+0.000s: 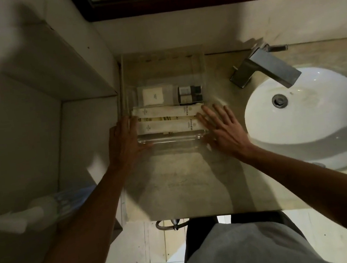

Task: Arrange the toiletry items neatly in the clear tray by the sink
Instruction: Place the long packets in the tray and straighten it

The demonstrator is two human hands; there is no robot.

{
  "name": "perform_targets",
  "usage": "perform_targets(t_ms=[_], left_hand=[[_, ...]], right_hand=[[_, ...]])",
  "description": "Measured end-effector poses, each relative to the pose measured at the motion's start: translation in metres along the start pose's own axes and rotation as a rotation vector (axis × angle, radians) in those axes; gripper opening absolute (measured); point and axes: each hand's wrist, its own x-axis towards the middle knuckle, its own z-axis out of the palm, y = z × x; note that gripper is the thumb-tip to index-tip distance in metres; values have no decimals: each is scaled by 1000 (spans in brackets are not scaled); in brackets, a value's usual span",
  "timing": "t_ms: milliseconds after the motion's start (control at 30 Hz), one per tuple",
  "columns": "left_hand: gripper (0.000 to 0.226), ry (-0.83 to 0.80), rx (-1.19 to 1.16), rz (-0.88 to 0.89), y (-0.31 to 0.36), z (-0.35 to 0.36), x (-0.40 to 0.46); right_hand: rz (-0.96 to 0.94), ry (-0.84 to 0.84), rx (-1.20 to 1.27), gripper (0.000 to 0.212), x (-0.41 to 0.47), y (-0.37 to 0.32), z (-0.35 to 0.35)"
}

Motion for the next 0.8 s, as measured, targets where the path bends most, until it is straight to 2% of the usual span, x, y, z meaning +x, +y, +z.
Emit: perform_targets(t_ms=[167, 300, 500, 800], left_hand=[[79, 88, 85, 130, -2, -4, 17], [80, 53, 152, 168, 0, -8, 37], [77, 74, 116, 115, 2, -15, 59], [79, 57, 100, 117, 8, -23, 94]], right_hand=[[-2, 22, -54, 70, 19, 11, -7], [8, 50, -51, 73, 28, 18, -11], [118, 165, 33, 89, 51, 19, -24], [225, 150, 95, 93, 83, 26, -32]])
